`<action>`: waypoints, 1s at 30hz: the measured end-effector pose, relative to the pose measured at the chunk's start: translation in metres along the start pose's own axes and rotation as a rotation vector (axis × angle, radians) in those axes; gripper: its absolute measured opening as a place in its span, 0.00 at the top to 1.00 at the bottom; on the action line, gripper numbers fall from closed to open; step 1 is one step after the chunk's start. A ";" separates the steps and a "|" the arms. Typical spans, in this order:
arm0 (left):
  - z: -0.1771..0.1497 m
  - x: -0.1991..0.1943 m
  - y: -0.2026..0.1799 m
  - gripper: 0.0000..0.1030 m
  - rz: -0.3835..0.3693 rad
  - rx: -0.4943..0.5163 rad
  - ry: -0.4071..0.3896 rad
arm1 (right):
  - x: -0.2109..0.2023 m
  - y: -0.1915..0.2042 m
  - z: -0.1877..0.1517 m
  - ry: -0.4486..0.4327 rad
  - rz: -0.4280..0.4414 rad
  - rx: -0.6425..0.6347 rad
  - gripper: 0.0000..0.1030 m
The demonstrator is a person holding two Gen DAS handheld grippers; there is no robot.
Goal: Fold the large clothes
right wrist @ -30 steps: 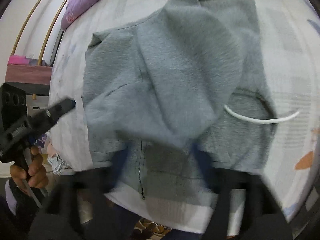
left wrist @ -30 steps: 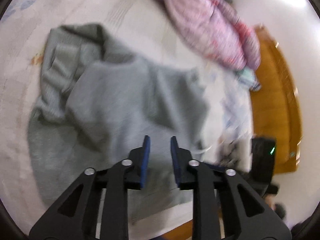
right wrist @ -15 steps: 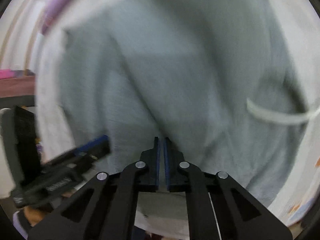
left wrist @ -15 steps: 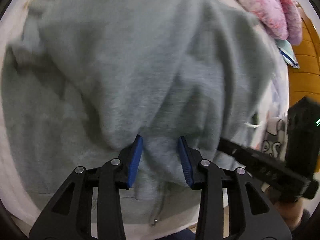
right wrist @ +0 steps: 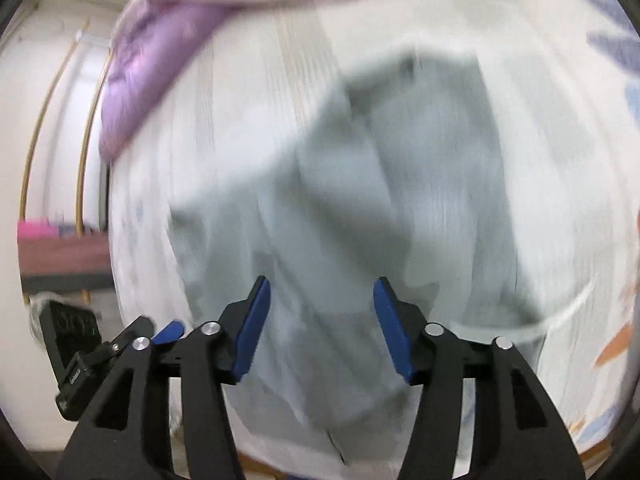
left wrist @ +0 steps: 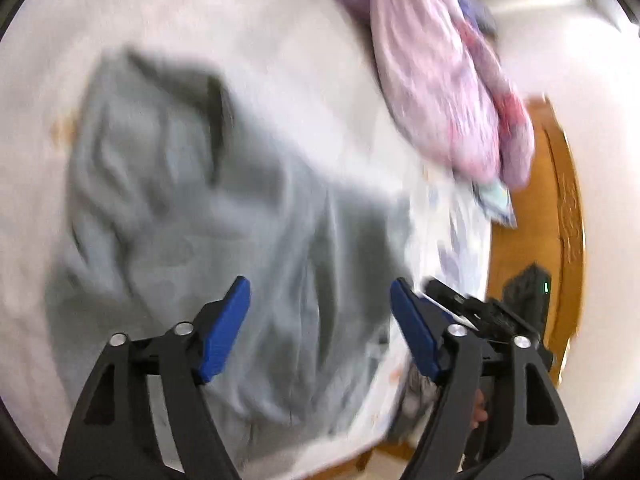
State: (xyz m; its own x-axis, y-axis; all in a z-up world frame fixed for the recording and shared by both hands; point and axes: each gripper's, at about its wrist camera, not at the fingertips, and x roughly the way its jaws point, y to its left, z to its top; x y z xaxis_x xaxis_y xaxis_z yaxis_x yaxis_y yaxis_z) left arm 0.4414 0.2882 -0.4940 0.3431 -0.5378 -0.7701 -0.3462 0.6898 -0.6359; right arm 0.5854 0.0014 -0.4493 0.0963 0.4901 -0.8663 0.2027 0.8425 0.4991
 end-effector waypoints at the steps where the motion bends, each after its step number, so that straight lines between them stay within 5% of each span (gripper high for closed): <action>1: 0.014 0.002 0.002 0.23 0.050 -0.019 -0.019 | 0.005 -0.004 0.010 -0.010 -0.008 0.029 0.38; 4: 0.053 0.019 0.011 0.23 0.138 -0.092 -0.034 | 0.023 -0.013 0.044 -0.013 0.019 0.143 0.38; 10: 0.106 0.073 0.028 0.23 0.305 -0.232 0.059 | 0.051 -0.037 0.085 0.018 0.011 0.326 0.38; 17: 0.136 0.106 0.028 0.21 0.392 -0.206 0.051 | 0.077 -0.032 0.104 0.013 -0.005 0.314 0.38; 18: 0.136 0.108 0.029 0.29 0.408 -0.195 0.047 | 0.081 -0.034 0.104 0.023 0.005 0.329 0.40; 21: 0.136 0.113 0.028 0.90 0.427 -0.166 0.056 | 0.075 -0.035 0.096 0.007 0.054 0.306 0.84; 30: 0.093 0.043 -0.005 0.96 0.276 -0.092 -0.021 | 0.009 -0.025 0.058 -0.072 0.170 0.216 0.91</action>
State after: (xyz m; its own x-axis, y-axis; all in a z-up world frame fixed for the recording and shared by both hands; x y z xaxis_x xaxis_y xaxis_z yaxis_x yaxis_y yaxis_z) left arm 0.5390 0.3060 -0.5193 0.2425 -0.3247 -0.9142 -0.5068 0.7611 -0.4048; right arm 0.6375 -0.0279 -0.4701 0.2145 0.5968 -0.7732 0.3797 0.6784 0.6289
